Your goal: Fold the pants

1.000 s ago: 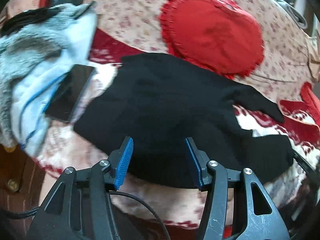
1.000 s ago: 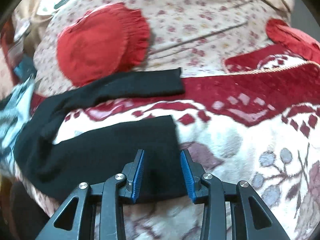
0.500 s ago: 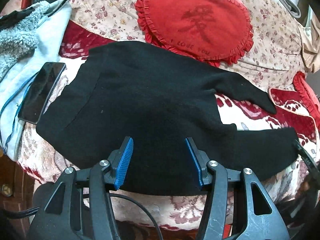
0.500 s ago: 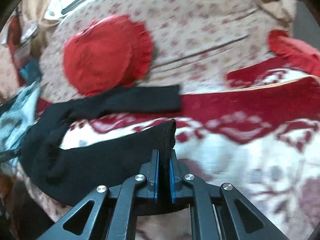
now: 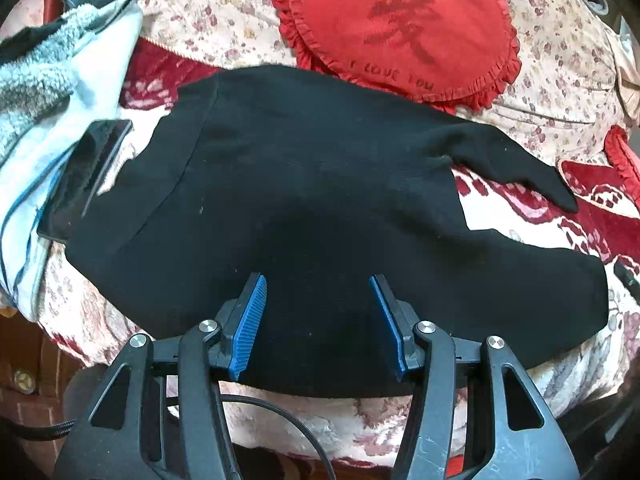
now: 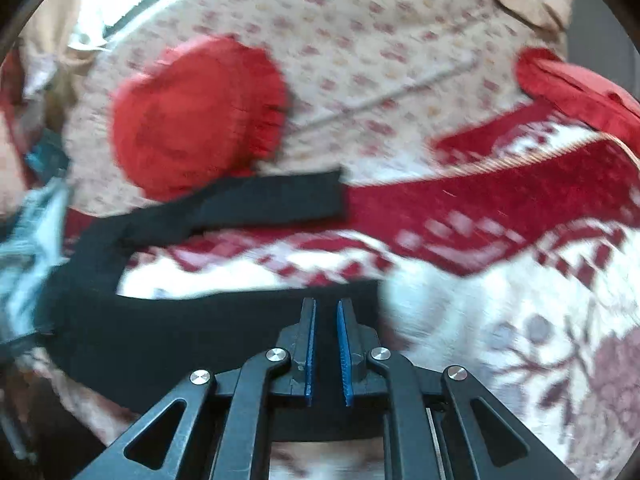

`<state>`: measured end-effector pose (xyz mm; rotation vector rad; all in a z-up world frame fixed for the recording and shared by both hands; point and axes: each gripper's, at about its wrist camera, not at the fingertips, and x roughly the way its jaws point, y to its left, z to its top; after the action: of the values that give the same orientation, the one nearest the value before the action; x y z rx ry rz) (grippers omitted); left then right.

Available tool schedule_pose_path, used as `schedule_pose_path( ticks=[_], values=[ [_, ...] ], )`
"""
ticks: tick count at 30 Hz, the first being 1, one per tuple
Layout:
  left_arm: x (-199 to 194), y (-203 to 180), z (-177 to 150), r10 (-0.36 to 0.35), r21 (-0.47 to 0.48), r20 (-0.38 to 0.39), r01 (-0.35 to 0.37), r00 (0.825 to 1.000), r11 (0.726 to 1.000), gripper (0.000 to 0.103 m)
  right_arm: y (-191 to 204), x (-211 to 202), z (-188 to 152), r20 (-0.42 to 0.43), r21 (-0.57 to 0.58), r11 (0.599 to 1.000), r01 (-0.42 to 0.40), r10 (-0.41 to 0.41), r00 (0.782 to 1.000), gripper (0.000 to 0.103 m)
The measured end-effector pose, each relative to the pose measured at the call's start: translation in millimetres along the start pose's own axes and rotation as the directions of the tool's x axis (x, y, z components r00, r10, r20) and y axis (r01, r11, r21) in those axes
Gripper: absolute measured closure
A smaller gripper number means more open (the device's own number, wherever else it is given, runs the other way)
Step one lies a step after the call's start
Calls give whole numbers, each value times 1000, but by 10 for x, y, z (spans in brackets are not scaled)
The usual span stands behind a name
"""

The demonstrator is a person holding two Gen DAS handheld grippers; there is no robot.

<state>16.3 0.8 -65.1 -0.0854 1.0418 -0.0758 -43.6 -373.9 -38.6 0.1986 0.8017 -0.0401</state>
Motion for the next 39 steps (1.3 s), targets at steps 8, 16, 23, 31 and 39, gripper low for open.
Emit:
schedule_pose_path(
  ticks=[8,16,23,31,39],
  values=[
    [-12,47,68,29,2,19,-29,999,1000,52,1072,323,-47,-107,-151,943,-296,282,954,83],
    [75,161,146,53,-16,25,-53,998,998,52,1889,749,-177,-220,-289,884,-368,313,924,83],
    [237,262,212,67,-40,12,-67,998,997,52,2039,1077,-161,-241,-320,886,-336,267,933,79],
    [233,564,444,45,-131,29,-41,999,991,52,2122,956,232,-191,-335,853,-400,354,916,75],
    [330,959,672,108,-233,26,-99,994,968,52,2725,1371,818,-222,-432,783,-448,389,894,68]
  ],
)
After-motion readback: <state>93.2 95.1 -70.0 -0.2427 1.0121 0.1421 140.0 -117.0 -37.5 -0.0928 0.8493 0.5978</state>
